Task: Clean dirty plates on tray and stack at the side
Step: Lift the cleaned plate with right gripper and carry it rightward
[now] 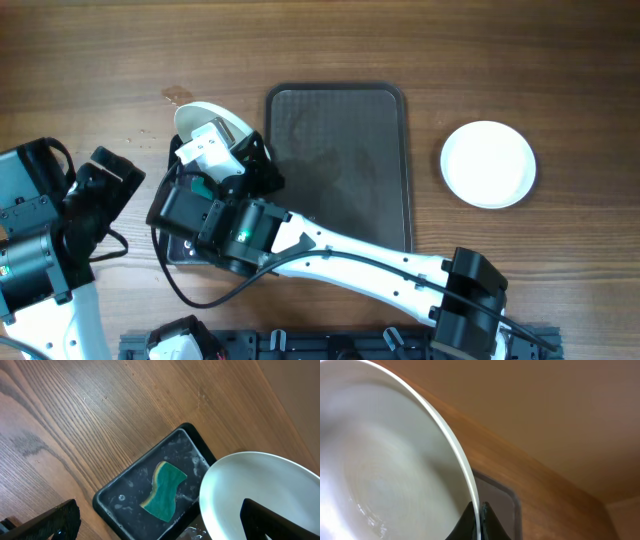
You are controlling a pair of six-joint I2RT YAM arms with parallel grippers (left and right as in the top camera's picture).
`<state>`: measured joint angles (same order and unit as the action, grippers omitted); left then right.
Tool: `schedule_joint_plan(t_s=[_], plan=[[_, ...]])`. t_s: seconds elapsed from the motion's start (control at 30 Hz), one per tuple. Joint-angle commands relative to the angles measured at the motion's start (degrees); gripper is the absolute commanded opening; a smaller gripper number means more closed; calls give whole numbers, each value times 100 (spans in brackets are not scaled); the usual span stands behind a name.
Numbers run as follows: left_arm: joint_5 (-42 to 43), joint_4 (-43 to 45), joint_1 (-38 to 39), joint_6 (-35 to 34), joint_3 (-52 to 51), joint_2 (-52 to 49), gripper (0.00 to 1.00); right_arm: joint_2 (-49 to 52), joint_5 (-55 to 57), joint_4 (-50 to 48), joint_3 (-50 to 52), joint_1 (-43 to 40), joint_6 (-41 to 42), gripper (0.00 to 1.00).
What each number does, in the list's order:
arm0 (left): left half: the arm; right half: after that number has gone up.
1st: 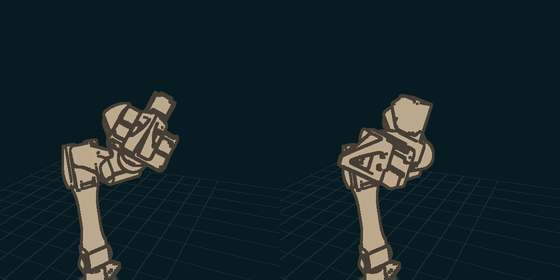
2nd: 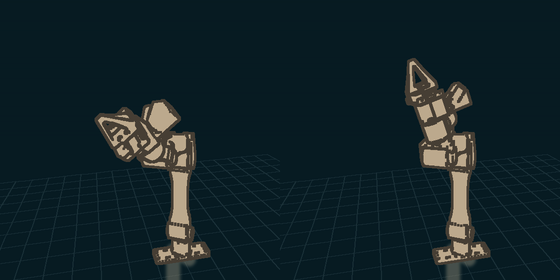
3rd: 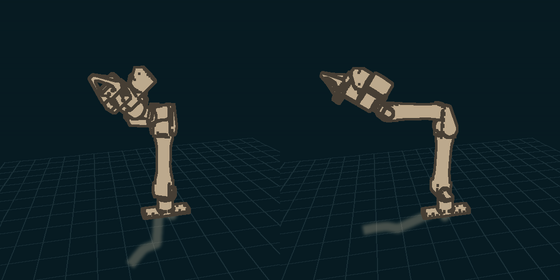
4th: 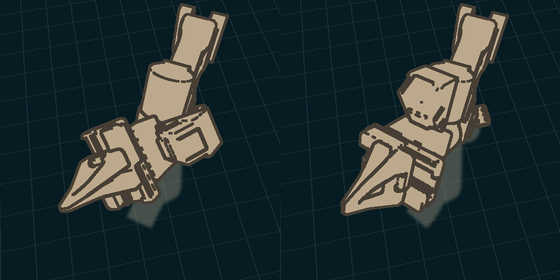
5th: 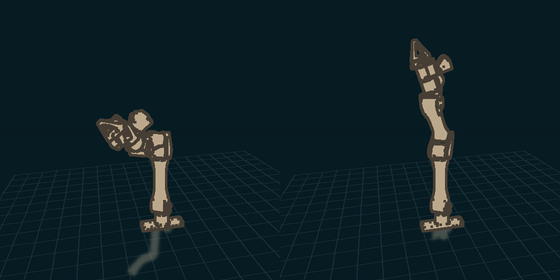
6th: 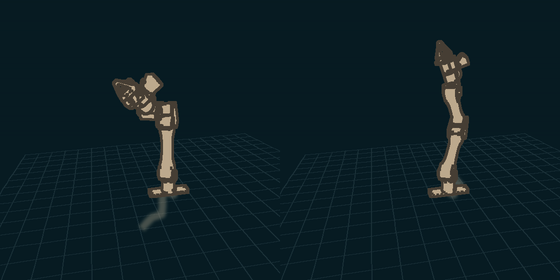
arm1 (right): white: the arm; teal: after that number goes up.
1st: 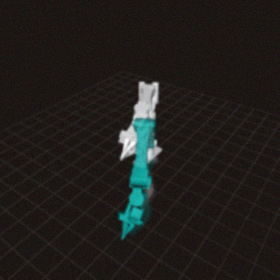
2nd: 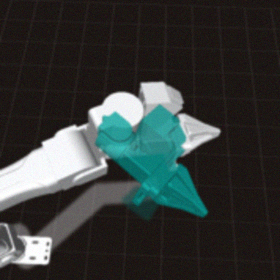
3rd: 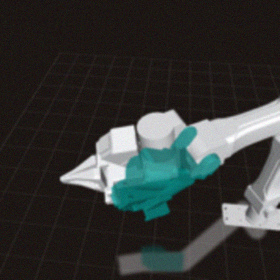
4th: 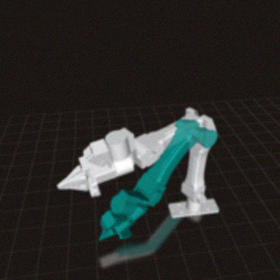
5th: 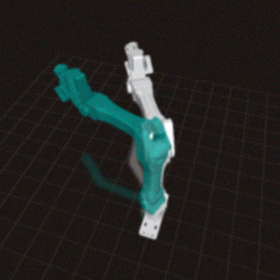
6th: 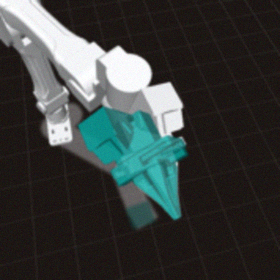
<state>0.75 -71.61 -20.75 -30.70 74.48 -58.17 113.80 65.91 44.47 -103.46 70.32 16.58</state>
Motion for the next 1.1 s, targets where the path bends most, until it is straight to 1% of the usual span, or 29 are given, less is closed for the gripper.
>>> schedule_joint_plan(t_s=[0.0, 0.1, 0.27, 0.33, 0.57, 0.73, 1.07], plan=[[26, 17, -52, 28, 72, -7, 100, -164, 361, -35, -149, 35, -11, 4], [26, 17, -52, 28, 72, -7, 100, -164, 385, -37, -149, 35, -11, 4], [26, 17, -52, 28, 72, -7, 100, -164, 789, -31, -149, 59, -26, 4], [26, 17, -52, 28, 72, -7, 100, -164, 787, -66, -149, 94, -168, 4], [26, 17, -52, 28, 72, -7, 100, -164, 787, -98, -149, 144, -188, 4], [26, 15, -52, 28, 72, -7, 100, -164, 785, -205, -149, 146, -450, 4], [26, 17, -52, 28, 72, -7, 100, -164, 785, -247, -149, 146, -457, 4]])
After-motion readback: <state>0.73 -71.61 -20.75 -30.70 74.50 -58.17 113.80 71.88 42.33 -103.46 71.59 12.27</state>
